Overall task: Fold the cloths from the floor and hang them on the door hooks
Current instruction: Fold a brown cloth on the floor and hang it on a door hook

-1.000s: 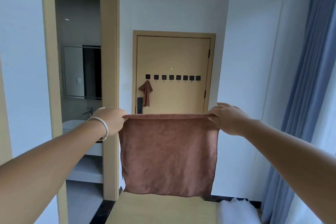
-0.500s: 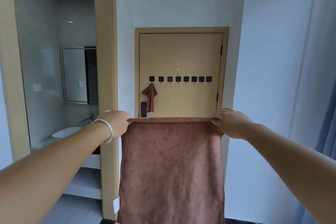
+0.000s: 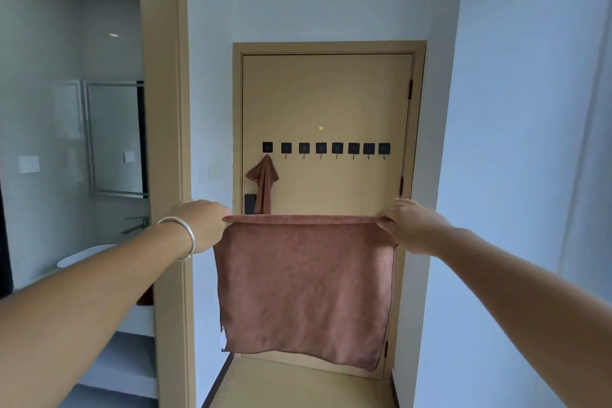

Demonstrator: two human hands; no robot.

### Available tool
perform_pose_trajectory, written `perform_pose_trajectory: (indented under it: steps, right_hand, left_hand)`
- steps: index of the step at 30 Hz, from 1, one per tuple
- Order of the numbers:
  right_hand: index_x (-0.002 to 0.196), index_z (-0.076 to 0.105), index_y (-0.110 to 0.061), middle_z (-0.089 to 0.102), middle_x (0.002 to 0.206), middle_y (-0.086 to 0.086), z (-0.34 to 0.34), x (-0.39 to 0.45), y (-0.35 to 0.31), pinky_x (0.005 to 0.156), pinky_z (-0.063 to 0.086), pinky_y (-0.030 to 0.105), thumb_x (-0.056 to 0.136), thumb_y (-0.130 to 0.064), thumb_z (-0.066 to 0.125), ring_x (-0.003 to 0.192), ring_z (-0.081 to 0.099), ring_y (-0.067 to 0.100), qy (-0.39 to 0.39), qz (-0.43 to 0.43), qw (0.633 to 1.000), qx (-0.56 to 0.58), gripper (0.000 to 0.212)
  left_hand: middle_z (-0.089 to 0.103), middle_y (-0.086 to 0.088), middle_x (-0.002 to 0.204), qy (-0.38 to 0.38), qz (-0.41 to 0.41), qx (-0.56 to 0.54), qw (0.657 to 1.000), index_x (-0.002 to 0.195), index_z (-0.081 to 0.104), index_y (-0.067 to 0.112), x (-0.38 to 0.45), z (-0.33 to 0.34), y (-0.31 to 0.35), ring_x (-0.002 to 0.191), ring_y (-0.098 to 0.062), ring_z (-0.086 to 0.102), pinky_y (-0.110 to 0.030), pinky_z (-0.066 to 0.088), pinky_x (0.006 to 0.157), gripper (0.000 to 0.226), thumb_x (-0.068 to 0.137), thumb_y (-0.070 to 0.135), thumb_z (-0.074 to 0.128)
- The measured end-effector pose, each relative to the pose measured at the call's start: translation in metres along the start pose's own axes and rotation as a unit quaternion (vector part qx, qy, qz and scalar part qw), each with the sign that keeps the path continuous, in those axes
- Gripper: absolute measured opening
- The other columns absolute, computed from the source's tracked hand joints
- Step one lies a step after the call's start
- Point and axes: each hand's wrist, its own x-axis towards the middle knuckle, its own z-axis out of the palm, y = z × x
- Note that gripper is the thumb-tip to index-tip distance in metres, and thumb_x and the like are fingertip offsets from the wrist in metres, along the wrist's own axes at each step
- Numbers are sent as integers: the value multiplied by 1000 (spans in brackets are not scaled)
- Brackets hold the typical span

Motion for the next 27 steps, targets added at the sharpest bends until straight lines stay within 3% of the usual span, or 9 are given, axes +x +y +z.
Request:
perform_pose_trajectory:
  steps: [4, 6, 11, 14, 19, 23, 27]
  right_hand:
    - [127, 57, -33, 56, 124, -14, 25, 51, 9, 107, 34, 35, 103, -33, 33, 135, 33, 13, -3, 0, 1000, -24, 34]
    - [130, 56, -30, 56, 124, -12, 35, 82, 9, 105, 36, 33, 103, -27, 36, 131, 37, 14, -8, 4, 999, -38, 33]
    - [108, 64, -24, 59, 100, -2, 54, 169, 6, 83, 52, 35, 102, -31, 34, 92, 56, 17, -21, 59, 998, 31, 31]
    - [91, 56, -30, 58, 97, 0, 68, 224, 4, 79, 51, 34, 102, -34, 33, 88, 56, 18, -19, 59, 998, 32, 25]
    - [100, 61, -29, 59, 96, -2, 107, 295, 1, 80, 51, 35, 102, -35, 33, 87, 56, 18, -27, 71, 996, 36, 29]
    - [82, 52, -34, 56, 87, -5, 146, 341, 3, 71, 48, 33, 101, -37, 34, 81, 55, 17, -53, 70, 996, 33, 26]
    - [85, 53, -34, 55, 89, -5, 179, 394, 12, 63, 41, 28, 100, -37, 35, 77, 52, 13, -62, 71, 994, 47, 24]
  left_hand:
    - [62, 3, 75, 9, 16, 11, 1000, 74, 54, 20, 54, 31, -13, 71, -18, 56, -27, 34, 59, 30, 95, 17, 33]
    - [61, 3, 74, 12, 16, 1, 1000, 72, 53, 20, 83, 48, -22, 69, -18, 55, -27, 35, 57, 32, 96, 21, 32]
    - [62, 3, 76, -2, 10, -65, 998, 74, 55, 20, 168, 83, -57, 74, -18, 60, -31, 45, 66, 34, 98, 29, 33]
    - [63, 3, 79, -6, 12, -74, 997, 73, 54, 21, 219, 105, -80, 77, -18, 60, -32, 47, 69, 35, 98, 30, 32]
    - [63, 5, 82, -10, 19, -72, 997, 77, 56, 23, 281, 148, -109, 79, -16, 60, -33, 49, 72, 35, 99, 33, 31]
    - [64, 5, 84, -36, 12, -85, 996, 81, 59, 24, 318, 187, -124, 82, -17, 60, -33, 49, 74, 34, 99, 32, 31]
    - [64, 6, 87, -55, 7, -89, 994, 86, 63, 24, 359, 222, -134, 82, -15, 60, -29, 48, 72, 37, 100, 33, 30]
